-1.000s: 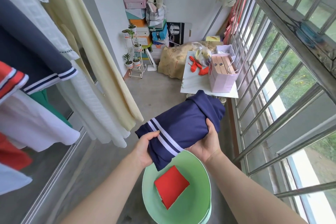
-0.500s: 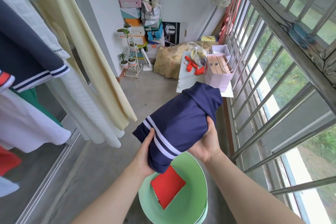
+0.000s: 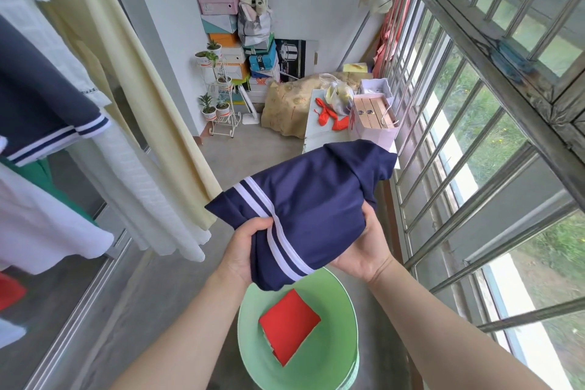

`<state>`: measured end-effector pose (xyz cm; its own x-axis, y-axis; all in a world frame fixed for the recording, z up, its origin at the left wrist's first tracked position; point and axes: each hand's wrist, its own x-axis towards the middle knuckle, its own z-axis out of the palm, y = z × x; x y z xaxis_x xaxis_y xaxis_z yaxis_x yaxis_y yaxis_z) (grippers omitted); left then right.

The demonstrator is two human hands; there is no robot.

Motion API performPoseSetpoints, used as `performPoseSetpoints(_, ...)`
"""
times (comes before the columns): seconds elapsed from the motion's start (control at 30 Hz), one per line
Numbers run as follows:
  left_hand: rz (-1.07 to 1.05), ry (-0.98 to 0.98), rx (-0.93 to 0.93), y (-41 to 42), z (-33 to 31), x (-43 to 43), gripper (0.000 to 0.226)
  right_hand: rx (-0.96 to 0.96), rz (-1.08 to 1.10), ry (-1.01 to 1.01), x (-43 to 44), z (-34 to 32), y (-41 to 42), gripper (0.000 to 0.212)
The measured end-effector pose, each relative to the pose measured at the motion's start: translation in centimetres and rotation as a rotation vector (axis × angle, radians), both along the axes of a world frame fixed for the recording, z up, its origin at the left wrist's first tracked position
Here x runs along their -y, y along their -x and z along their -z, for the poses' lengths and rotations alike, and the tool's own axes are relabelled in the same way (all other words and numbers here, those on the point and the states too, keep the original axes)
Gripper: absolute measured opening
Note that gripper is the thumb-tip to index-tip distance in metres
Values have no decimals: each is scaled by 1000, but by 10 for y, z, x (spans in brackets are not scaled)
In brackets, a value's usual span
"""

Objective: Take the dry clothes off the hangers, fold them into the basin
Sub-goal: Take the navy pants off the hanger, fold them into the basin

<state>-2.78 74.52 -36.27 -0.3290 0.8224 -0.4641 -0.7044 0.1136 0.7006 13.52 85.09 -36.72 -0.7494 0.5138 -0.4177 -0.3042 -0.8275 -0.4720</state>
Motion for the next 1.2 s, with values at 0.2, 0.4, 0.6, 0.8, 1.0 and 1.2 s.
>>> performPoseSetpoints(0.2, 1, 30, -70, 19, 1, 1, 32, -15, 161, -100, -15, 14, -11, 70)
performPoseSetpoints(0.4, 46, 140, -99, 31, 10, 14, 40, 31, 138, -80, -21, 20, -21, 67)
performPoseSetpoints(0.6, 87, 238, -146, 48, 24, 32, 41, 302, -132, -155, -29, 25, -31, 93)
performPoseSetpoints(0.8, 78, 328, -147, 56, 48, 43, 47, 376, -80, -166, -18, 28, -13, 52)
performPoseSetpoints(1.0, 72, 419, -84, 54, 82, 52, 47, 517, 37, -33, -5, 65, 12, 22)
performPoseSetpoints(1.2, 56, 622, 21, 51, 136, 66, 28, 790, 53, 31, -2, 129, 25, 56)
